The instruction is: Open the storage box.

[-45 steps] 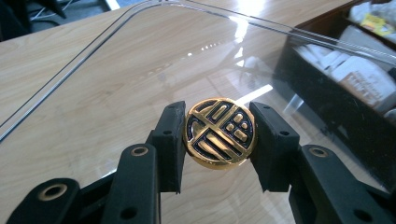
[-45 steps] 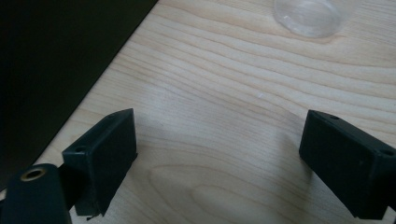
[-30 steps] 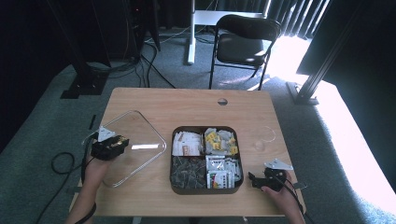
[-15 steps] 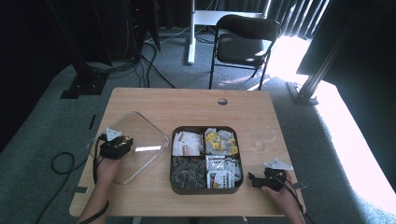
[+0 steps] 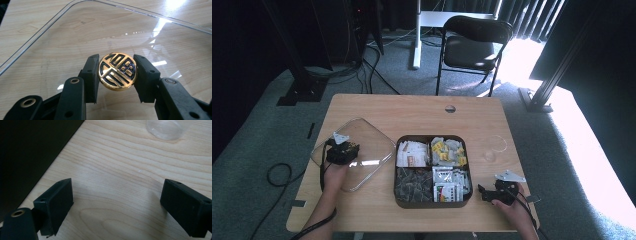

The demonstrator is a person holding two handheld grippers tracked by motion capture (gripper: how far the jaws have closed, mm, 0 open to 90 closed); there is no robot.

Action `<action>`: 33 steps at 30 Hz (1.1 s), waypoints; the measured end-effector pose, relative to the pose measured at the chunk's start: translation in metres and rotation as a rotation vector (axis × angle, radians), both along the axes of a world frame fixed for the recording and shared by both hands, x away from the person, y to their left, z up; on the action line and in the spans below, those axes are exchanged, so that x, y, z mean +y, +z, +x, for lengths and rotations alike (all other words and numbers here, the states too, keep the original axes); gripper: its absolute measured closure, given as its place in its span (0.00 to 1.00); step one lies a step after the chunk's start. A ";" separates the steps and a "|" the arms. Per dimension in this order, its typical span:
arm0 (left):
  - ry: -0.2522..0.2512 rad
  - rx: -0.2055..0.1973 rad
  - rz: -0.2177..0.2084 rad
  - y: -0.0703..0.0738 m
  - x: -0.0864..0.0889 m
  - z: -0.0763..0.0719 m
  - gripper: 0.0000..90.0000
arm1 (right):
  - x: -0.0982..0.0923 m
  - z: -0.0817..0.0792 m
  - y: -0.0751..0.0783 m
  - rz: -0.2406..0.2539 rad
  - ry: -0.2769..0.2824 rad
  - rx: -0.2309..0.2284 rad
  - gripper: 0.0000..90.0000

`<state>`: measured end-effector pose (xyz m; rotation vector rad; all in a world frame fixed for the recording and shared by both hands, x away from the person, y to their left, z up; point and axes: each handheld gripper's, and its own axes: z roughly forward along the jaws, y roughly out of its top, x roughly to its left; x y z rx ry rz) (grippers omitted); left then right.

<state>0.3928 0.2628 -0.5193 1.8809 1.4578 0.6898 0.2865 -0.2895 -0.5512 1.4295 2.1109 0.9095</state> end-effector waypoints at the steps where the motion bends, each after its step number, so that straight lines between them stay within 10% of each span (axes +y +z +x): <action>1: 0.001 0.004 -0.003 -0.001 0.000 0.001 0.65 | 0.000 0.000 0.000 0.000 0.000 0.000 0.12; 15: -0.001 0.022 0.006 -0.014 -0.006 0.010 0.65 | 0.000 0.000 0.000 0.000 0.000 0.000 0.12; 33: -0.056 0.040 -0.144 -0.002 0.008 -0.001 0.38 | 0.000 0.000 0.000 0.000 0.000 0.001 0.12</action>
